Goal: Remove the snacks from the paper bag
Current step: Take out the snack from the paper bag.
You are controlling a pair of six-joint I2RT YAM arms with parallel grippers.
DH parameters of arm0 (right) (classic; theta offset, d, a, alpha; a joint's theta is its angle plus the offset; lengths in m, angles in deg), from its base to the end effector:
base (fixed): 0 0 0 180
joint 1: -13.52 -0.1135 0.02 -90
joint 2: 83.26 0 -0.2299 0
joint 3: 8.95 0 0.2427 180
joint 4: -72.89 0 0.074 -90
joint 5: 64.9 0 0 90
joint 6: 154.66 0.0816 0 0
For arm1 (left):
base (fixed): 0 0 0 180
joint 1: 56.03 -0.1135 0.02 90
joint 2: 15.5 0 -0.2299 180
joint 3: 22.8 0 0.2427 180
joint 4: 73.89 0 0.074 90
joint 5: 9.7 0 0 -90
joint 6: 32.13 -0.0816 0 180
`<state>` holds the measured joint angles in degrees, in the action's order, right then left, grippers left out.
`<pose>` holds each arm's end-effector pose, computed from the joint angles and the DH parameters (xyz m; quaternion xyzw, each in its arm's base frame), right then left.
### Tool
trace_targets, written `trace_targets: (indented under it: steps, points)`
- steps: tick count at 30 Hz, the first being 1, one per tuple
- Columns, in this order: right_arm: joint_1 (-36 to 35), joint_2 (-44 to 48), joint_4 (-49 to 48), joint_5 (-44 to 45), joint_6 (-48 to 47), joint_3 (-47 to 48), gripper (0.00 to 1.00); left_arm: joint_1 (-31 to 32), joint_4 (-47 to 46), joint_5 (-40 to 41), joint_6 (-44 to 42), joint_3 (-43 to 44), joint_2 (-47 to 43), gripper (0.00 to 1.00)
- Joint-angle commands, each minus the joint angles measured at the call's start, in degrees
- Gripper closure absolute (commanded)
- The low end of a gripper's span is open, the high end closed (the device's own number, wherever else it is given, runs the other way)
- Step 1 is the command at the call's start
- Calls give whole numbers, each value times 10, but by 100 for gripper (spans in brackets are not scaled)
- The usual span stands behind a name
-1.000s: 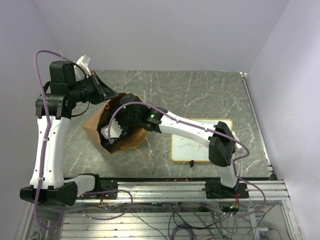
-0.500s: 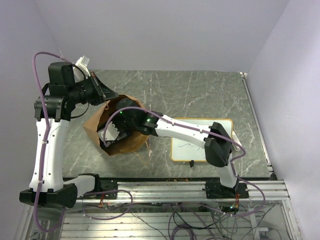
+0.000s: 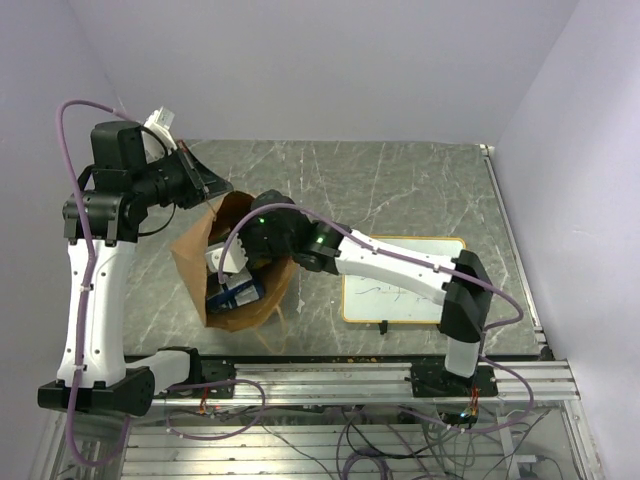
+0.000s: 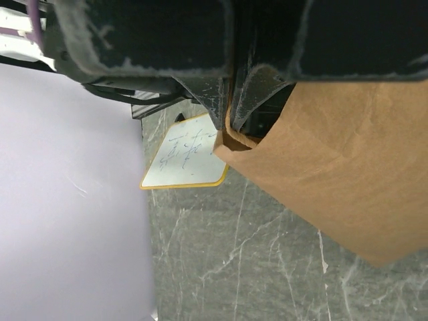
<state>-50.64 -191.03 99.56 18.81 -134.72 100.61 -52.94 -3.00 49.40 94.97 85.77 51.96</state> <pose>0.1983 0.4300 0.2748 -0.7868 0.3001 0.0185 0.5390 0.2371 -0.0548 0.4139 -0.1161 0.8364 -0.3826 0.3749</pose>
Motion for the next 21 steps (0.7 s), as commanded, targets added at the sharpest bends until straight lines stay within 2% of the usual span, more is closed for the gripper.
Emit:
trace_targets:
  steps: [1,7,17,21]
  points:
    - [-4,59,-23,-5,40,-7,100,2,2,18,-21,40,2,93]
    - [-13,95,-11,27,82,-13,100,2,13,29,-25,69,16,93]
    - [-54,139,17,54,200,1,100,2,-8,7,-1,46,25,93]
    - [-54,148,15,50,197,-33,100,2,-22,-1,8,49,29,93]
